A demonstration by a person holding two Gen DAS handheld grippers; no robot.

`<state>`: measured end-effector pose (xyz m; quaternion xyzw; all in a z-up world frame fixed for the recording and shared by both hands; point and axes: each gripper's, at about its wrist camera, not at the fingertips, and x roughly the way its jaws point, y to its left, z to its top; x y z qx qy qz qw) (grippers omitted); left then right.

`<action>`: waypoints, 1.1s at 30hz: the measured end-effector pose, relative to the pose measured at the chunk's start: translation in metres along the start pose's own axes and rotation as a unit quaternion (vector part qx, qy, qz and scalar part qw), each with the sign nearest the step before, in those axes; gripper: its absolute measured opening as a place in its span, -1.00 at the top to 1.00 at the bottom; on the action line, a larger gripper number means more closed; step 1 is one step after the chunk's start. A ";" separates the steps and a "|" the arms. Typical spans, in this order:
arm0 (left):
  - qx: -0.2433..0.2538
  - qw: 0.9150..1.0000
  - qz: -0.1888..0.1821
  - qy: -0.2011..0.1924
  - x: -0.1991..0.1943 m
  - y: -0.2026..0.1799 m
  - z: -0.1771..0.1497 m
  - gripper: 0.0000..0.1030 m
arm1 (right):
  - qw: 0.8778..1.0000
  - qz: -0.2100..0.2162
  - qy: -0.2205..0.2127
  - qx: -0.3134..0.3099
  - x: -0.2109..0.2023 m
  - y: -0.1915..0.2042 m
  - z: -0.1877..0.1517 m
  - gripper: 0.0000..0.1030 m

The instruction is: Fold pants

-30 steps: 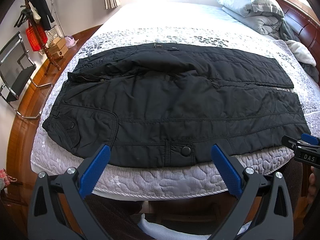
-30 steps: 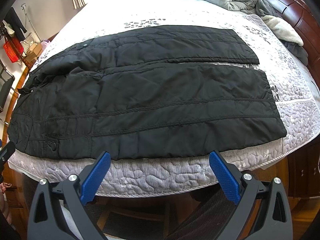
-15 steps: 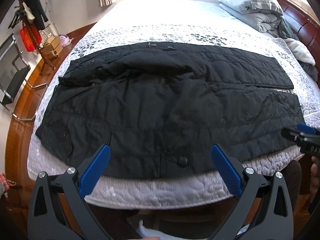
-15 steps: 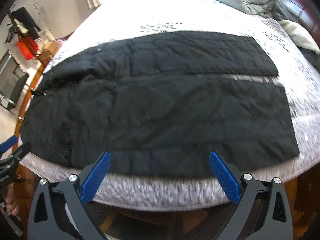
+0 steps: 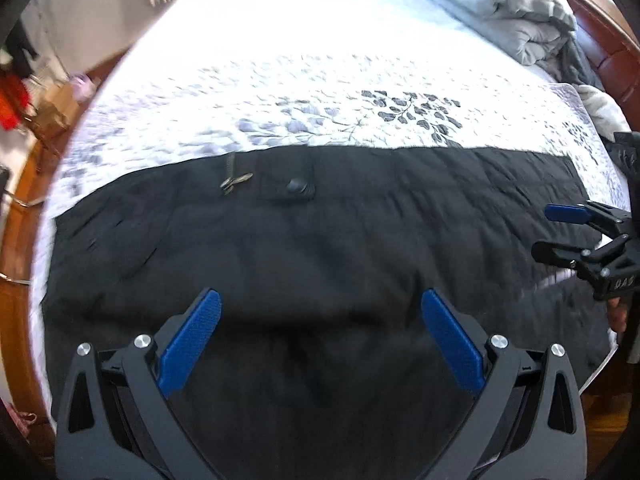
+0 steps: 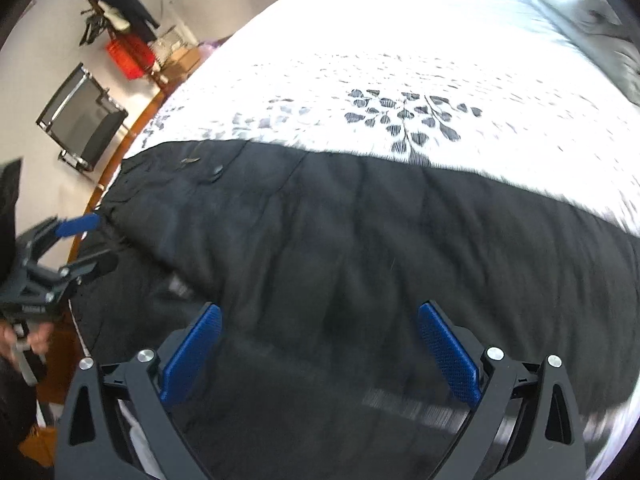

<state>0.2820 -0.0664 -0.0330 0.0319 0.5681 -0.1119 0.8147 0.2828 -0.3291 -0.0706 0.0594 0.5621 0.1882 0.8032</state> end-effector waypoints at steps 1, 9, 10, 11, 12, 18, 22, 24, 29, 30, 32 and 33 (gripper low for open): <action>-0.003 1.000 -0.013 0.013 0.012 0.002 0.014 -0.95 | 1.000 0.003 0.007 -0.004 0.008 -0.007 0.010 -0.93; 0.064 0.996 -0.056 0.032 0.083 -0.008 0.110 -0.95 | 0.994 0.049 0.060 -0.078 0.062 -0.045 0.084 -0.93; 0.082 0.993 -0.073 0.034 0.089 -0.010 0.116 -0.95 | 0.992 0.058 0.067 -0.088 0.066 -0.045 0.089 -0.93; 0.102 0.990 -0.091 0.038 0.096 -0.012 0.121 -0.94 | 0.989 0.072 0.081 -0.101 0.073 -0.047 0.095 -0.93; 0.123 0.986 -0.103 0.041 0.101 -0.014 0.125 -0.94 | 0.987 0.081 0.090 -0.109 0.078 -0.049 0.098 -0.93; 0.194 0.970 -0.136 0.055 0.127 -0.017 0.139 -0.95 | 0.973 0.103 0.135 -0.158 0.105 -0.052 0.118 -0.93; 0.193 0.969 -0.132 0.074 0.141 -0.020 0.146 -0.95 | 0.965 0.120 0.163 -0.168 0.120 -0.056 0.125 -0.94; 0.199 0.968 -0.133 0.076 0.145 -0.022 0.146 -0.95 | 0.961 0.118 0.167 -0.186 0.123 -0.054 0.123 -0.94; 0.215 0.964 -0.127 0.091 0.159 -0.029 0.143 -0.95 | 0.957 0.090 0.152 -0.229 0.128 -0.041 0.111 -0.89; 0.219 0.962 -0.134 0.094 0.159 -0.031 0.141 -0.95 | 0.957 0.079 0.148 -0.236 0.128 -0.040 0.109 -0.69; 0.227 0.960 -0.135 0.094 0.159 -0.035 0.139 -0.95 | 0.957 0.073 0.138 -0.245 0.124 -0.039 0.105 -0.23; 0.232 0.959 -0.134 0.092 0.159 -0.038 0.139 -0.95 | 0.958 0.084 0.134 -0.239 0.119 -0.040 0.104 0.16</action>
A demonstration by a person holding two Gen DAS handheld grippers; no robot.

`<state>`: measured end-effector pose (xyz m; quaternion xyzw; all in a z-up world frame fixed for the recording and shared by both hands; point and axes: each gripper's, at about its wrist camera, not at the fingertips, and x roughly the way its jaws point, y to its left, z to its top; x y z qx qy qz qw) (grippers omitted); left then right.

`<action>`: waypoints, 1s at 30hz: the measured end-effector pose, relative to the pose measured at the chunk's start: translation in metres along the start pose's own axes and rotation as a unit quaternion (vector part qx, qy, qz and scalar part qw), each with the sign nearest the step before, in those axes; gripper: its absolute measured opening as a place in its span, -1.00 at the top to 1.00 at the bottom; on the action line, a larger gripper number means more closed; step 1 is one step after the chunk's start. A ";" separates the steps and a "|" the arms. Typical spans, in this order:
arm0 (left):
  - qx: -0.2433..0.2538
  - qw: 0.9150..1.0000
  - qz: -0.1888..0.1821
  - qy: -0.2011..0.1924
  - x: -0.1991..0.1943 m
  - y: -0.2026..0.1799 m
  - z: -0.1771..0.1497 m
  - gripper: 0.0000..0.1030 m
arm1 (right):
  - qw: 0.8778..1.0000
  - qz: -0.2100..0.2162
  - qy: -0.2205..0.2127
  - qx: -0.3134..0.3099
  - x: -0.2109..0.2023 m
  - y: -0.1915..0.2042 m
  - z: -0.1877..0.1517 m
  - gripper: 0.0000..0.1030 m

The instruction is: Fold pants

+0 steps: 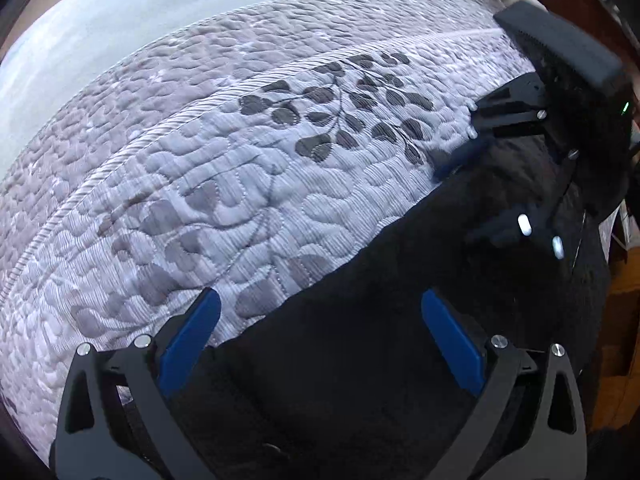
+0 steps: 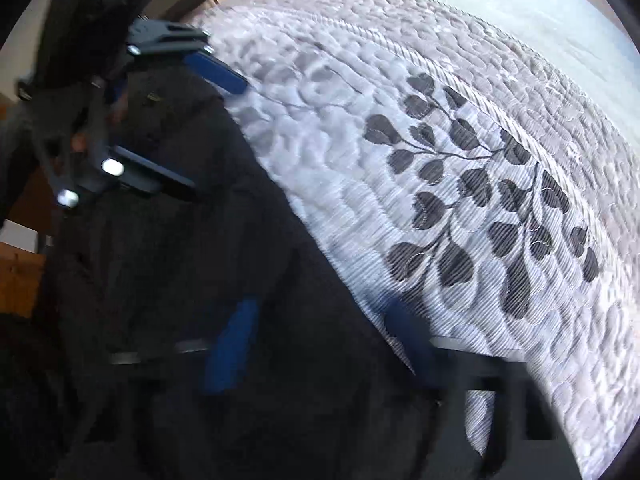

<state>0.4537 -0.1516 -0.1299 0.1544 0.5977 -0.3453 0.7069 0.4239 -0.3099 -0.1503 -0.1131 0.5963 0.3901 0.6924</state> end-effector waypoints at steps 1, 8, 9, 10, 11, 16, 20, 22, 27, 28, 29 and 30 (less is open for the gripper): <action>0.003 1.000 0.000 -0.002 0.001 -0.002 0.001 -0.95 | 1.000 -0.002 -0.002 -0.001 -0.002 0.001 -0.003 0.38; 0.045 0.998 -0.038 -0.004 0.000 -0.022 0.015 -0.95 | 0.997 -0.039 -0.043 -0.042 -0.027 0.032 -0.024 0.83; 0.059 0.997 -0.045 -0.006 -0.001 -0.025 0.019 -0.95 | 0.996 -0.044 -0.057 -0.044 -0.032 0.038 -0.026 0.84; 0.071 0.996 -0.054 -0.007 -0.002 -0.027 0.021 -0.95 | 0.995 -0.047 -0.071 -0.046 -0.038 0.042 -0.028 0.84; 0.078 0.995 -0.060 -0.007 -0.003 -0.029 0.023 -0.95 | 0.994 -0.050 -0.082 -0.047 -0.046 0.045 -0.033 0.84; 0.112 0.988 -0.105 0.012 0.001 -0.036 0.030 -0.95 | 0.990 -0.051 -0.117 -0.058 -0.066 0.055 -0.037 0.84; 0.125 0.982 -0.141 0.029 0.005 -0.042 0.023 -0.93 | 0.989 -0.059 -0.126 -0.054 -0.076 0.057 -0.039 0.84; 0.128 0.980 -0.150 0.040 0.008 -0.045 0.017 -0.91 | 0.988 -0.059 -0.136 -0.047 -0.081 0.058 -0.043 0.84; 0.109 0.984 -0.129 0.050 0.008 -0.040 0.006 -0.01 | 0.986 -0.071 -0.149 -0.031 -0.081 0.066 -0.049 0.84; 0.107 0.985 -0.128 0.048 0.004 -0.040 0.004 0.09 | 0.985 -0.075 -0.152 -0.027 -0.081 0.067 -0.051 0.84; 0.108 0.985 -0.126 0.044 0.000 -0.041 0.001 0.26 | 0.985 -0.077 -0.155 -0.023 -0.079 0.067 -0.051 0.84; 0.107 0.986 -0.125 0.037 -0.009 -0.043 -0.004 0.46 | 0.983 -0.082 -0.164 -0.017 -0.081 0.070 -0.054 0.84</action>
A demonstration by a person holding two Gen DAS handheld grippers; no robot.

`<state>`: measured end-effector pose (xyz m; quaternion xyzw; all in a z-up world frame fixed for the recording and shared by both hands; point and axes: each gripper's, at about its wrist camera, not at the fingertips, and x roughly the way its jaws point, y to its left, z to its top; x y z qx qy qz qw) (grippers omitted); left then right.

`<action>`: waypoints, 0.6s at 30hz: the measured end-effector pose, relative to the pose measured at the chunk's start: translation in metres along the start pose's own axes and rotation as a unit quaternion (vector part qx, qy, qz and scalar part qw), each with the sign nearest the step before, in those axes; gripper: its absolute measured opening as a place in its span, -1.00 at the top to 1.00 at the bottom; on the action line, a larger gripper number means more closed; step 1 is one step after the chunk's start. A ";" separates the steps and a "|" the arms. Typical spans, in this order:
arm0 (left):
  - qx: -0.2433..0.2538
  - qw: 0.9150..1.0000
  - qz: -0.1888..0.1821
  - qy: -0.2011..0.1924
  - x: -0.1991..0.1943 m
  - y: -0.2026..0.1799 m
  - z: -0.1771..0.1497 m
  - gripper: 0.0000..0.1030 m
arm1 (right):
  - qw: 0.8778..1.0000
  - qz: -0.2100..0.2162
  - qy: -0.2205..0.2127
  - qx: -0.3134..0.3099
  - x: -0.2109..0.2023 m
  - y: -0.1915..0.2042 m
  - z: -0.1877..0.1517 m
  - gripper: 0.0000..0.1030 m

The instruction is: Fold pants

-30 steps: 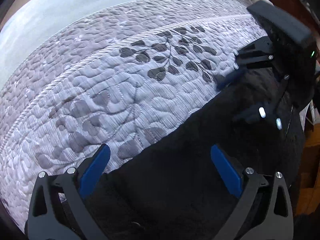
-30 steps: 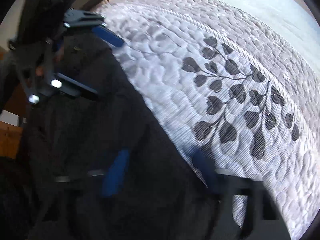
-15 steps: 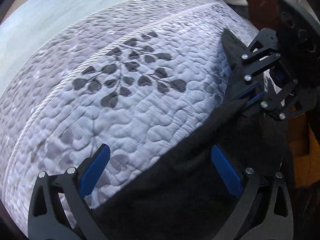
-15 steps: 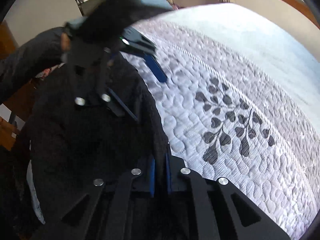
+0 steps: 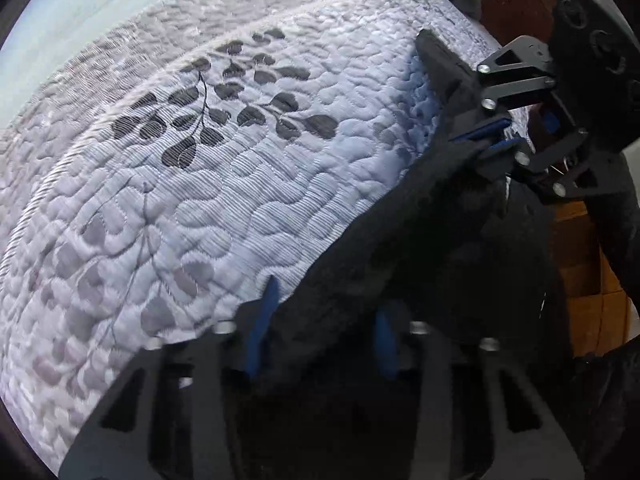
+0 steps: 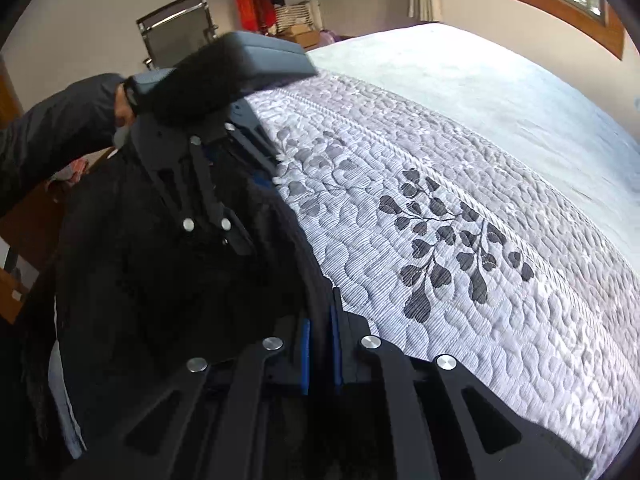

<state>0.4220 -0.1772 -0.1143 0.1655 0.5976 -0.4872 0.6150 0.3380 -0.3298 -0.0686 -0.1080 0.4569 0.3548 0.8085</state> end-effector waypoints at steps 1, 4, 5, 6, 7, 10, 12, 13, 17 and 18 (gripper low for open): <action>-0.001 1.000 -0.002 -0.006 -0.007 -0.004 -0.004 0.55 | 1.000 -0.002 -0.005 0.004 -0.002 0.001 -0.001 0.84; -0.002 1.000 0.004 -0.031 -0.026 -0.022 -0.015 0.78 | 0.999 -0.010 -0.035 0.020 -0.019 0.011 -0.006 0.83; -0.002 0.999 0.010 -0.039 -0.032 -0.030 -0.021 0.81 | 0.999 -0.010 -0.042 0.022 -0.023 0.015 -0.007 0.83; -0.002 0.999 0.015 -0.045 -0.037 -0.038 -0.025 0.83 | 0.998 -0.013 -0.052 0.023 -0.031 0.023 -0.009 0.83; -0.007 0.998 0.022 -0.053 -0.044 -0.049 -0.032 0.83 | 0.998 -0.018 -0.062 0.020 -0.039 0.032 -0.011 0.83; -0.009 0.997 0.047 -0.066 -0.061 -0.081 -0.046 0.83 | 0.996 -0.031 -0.083 0.007 -0.062 0.062 -0.019 0.83; -0.006 0.995 0.071 -0.071 -0.068 -0.104 -0.059 0.83 | 0.995 -0.037 -0.096 0.001 -0.076 0.083 -0.027 0.83; -0.004 0.994 0.078 -0.072 -0.069 -0.113 -0.064 0.83 | 0.994 -0.041 -0.102 -0.002 -0.083 0.093 -0.031 0.83; -0.002 0.991 0.101 -0.086 -0.080 -0.156 -0.096 0.83 | 0.991 -0.050 -0.121 -0.001 -0.103 0.130 -0.053 0.82; -0.006 0.990 0.105 -0.091 -0.081 -0.167 -0.106 0.83 | 0.991 -0.048 -0.127 0.005 -0.107 0.143 -0.063 0.82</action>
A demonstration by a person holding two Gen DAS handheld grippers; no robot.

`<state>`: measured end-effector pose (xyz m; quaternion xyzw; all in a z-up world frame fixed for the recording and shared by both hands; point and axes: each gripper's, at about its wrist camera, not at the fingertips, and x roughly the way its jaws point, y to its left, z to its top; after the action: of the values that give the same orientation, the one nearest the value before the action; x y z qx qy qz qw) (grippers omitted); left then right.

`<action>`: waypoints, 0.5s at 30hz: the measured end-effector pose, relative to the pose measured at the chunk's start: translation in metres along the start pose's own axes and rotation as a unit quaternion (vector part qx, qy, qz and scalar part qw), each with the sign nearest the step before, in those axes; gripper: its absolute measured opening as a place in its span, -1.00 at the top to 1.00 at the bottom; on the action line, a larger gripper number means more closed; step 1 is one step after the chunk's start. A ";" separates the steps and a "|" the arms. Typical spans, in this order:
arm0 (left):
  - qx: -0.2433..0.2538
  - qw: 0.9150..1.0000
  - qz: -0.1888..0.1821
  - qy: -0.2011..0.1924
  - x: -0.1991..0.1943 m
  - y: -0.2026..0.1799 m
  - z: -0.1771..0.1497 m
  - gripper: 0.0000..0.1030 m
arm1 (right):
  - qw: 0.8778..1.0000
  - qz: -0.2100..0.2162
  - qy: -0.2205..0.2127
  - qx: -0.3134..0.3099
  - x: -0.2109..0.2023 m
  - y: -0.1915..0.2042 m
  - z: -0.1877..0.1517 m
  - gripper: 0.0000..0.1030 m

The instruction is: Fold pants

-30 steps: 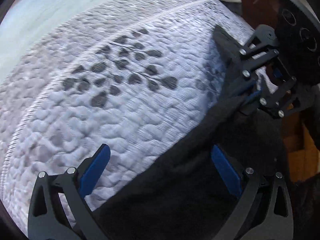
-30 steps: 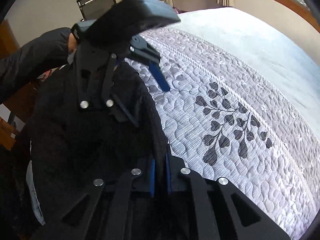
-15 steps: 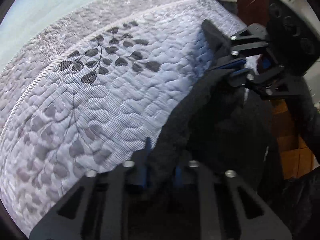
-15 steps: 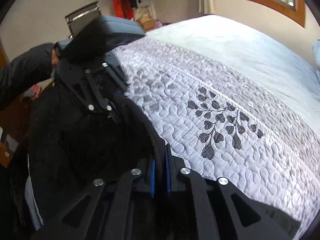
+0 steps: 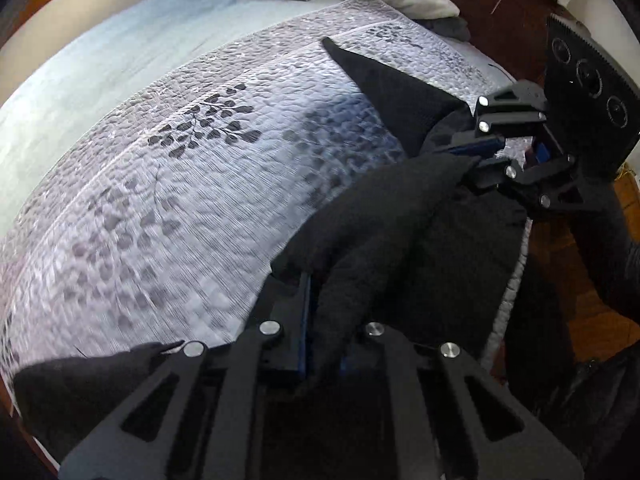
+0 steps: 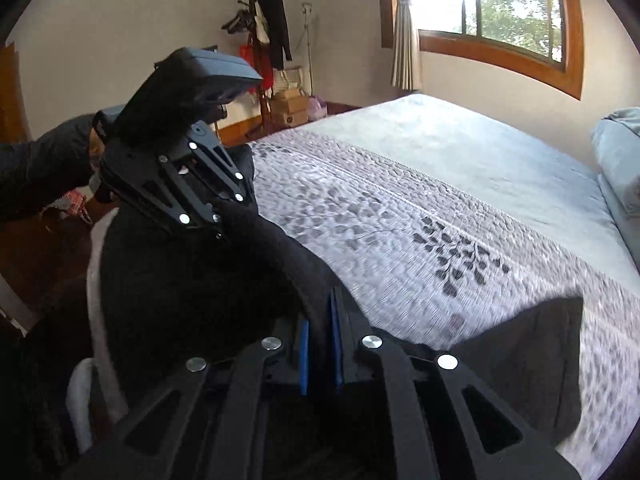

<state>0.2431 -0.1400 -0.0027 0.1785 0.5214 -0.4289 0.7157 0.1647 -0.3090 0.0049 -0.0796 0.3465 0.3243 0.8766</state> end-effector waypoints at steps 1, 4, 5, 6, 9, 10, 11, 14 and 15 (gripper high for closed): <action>-0.002 1.000 0.003 -0.003 -0.001 -0.009 -0.007 0.82 | 1.000 0.000 -0.001 0.003 -0.005 0.007 -0.006 0.81; -0.012 1.000 0.015 -0.010 -0.002 -0.039 -0.036 0.82 | 1.000 0.003 0.000 0.020 -0.016 0.027 -0.028 0.80; -0.016 1.000 0.015 -0.011 -0.002 -0.044 -0.042 0.82 | 1.000 0.009 0.004 0.028 -0.019 0.035 -0.038 0.80; -0.027 0.999 0.015 -0.013 0.002 -0.053 -0.051 0.82 | 0.999 0.011 0.007 0.030 -0.022 0.040 -0.044 0.80; -0.048 0.999 0.018 -0.017 0.007 -0.076 -0.079 0.82 | 0.999 0.017 0.020 0.039 -0.026 0.057 -0.062 0.79; -0.052 0.998 0.021 -0.017 0.009 -0.084 -0.088 0.82 | 0.998 0.020 0.025 0.046 -0.027 0.063 -0.069 0.79; -0.058 0.998 0.022 -0.017 0.012 -0.090 -0.095 0.82 | 0.998 0.021 0.028 0.048 -0.028 0.067 -0.074 0.79; -0.085 0.996 0.028 -0.014 0.026 -0.108 -0.121 0.82 | 0.997 0.025 0.050 0.060 -0.025 0.081 -0.095 0.78; -0.096 0.995 0.034 -0.010 0.034 -0.112 -0.129 0.81 | 0.996 0.026 0.062 0.066 -0.022 0.086 -0.104 0.78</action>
<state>0.0796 -0.1276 -0.0626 0.1222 0.5465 -0.3542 0.7489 0.0413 -0.2911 -0.0510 -0.0324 0.4224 0.3177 0.8483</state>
